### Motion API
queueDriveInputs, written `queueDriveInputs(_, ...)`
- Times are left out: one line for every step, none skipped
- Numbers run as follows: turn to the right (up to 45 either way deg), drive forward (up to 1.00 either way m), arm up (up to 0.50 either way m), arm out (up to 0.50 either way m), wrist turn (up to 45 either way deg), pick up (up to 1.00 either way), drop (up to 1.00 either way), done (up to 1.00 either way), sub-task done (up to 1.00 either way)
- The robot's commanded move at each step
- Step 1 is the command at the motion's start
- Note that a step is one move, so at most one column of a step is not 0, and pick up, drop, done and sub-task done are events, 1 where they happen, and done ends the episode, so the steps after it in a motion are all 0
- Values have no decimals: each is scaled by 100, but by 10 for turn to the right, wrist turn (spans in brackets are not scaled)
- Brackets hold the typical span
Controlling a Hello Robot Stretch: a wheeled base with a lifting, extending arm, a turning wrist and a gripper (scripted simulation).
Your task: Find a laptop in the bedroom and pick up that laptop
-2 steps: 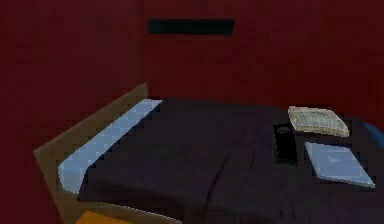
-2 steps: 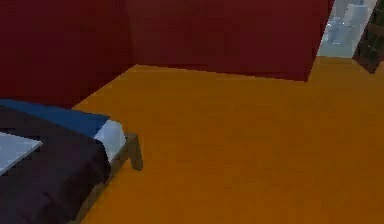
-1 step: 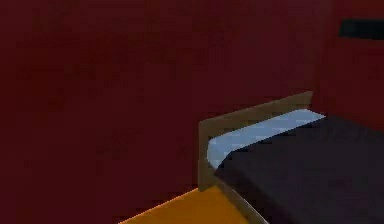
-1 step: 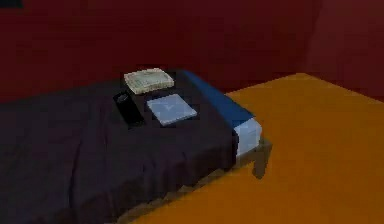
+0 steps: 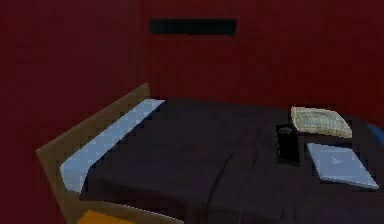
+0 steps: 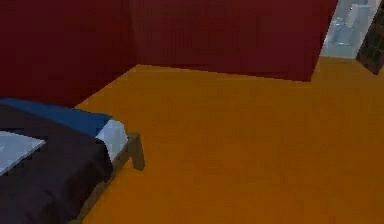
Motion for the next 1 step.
queueDriveInputs(450, 0, 0, 0, 0, 0, 0, 0, 0)
